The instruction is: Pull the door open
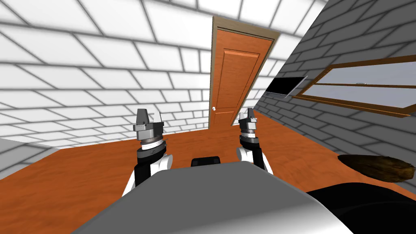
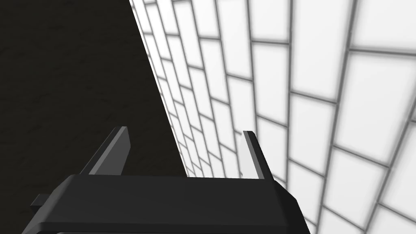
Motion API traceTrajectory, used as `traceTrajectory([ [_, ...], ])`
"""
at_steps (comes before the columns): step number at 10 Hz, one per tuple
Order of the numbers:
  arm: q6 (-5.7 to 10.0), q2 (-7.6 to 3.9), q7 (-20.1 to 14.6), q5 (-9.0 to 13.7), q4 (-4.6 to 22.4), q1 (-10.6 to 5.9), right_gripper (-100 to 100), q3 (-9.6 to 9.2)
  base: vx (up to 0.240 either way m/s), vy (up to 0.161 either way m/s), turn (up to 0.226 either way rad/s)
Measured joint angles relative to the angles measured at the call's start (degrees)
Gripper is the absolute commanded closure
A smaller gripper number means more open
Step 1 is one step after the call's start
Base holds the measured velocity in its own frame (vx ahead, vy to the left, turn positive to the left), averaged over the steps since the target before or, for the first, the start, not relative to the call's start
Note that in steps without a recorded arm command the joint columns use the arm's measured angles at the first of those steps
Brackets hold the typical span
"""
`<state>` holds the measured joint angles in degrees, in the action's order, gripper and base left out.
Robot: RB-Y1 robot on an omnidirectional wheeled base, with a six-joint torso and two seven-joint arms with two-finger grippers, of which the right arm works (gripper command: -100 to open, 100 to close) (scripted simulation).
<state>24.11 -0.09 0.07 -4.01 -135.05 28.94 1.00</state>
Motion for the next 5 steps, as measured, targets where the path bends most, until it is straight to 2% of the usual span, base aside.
traceTrajectory([
  [5, 1.66, -1.26, 3.90, -2.43, 5.33, -1.36, -100, -1.00, 0.160, 0.036, -0.099],
])
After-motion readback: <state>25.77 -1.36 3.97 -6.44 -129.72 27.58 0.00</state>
